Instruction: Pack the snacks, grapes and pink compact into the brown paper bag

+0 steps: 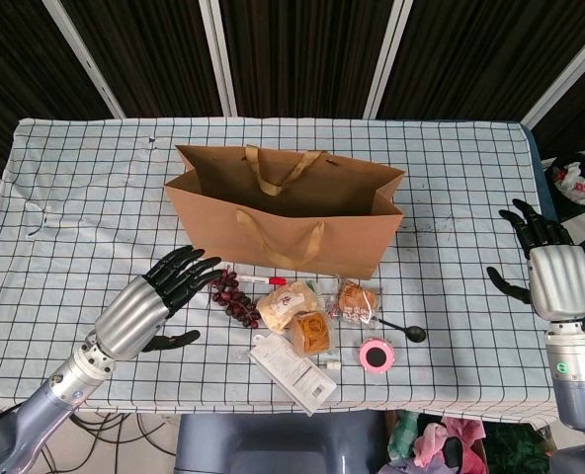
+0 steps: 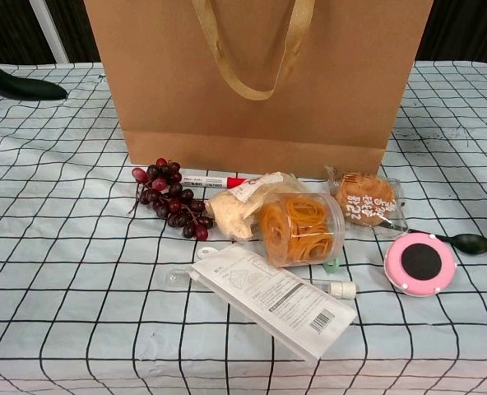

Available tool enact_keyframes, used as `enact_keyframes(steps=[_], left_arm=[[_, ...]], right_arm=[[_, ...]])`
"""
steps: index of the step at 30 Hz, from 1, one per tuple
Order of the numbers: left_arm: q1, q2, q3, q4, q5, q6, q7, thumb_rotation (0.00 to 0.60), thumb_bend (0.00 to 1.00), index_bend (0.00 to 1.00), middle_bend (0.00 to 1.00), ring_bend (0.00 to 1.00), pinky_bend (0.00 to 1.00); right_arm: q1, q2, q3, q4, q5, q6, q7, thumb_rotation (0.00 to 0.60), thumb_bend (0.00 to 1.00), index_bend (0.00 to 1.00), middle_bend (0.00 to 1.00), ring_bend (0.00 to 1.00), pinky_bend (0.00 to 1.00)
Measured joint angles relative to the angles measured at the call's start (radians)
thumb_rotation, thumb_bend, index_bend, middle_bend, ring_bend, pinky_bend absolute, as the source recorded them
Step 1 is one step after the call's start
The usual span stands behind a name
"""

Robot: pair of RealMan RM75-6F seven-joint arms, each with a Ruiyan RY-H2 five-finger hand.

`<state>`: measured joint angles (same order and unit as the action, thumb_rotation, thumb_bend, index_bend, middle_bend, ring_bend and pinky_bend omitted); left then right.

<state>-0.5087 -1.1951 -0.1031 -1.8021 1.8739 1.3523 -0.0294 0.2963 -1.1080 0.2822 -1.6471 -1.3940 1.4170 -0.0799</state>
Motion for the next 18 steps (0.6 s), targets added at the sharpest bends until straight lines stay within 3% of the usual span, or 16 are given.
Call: enact_keyframes(steps=[18], left_arm=[[0.022, 0.028, 0.032, 0.021, 0.027, 0.050, 0.018, 0.600, 0.14, 0.05, 0.08, 0.00, 0.09]], right_arm=[[0.001, -0.015, -0.040, 0.013, -0.015, -0.014, -0.006, 0.600, 0.18, 0.18, 0.10, 0.19, 0.23]])
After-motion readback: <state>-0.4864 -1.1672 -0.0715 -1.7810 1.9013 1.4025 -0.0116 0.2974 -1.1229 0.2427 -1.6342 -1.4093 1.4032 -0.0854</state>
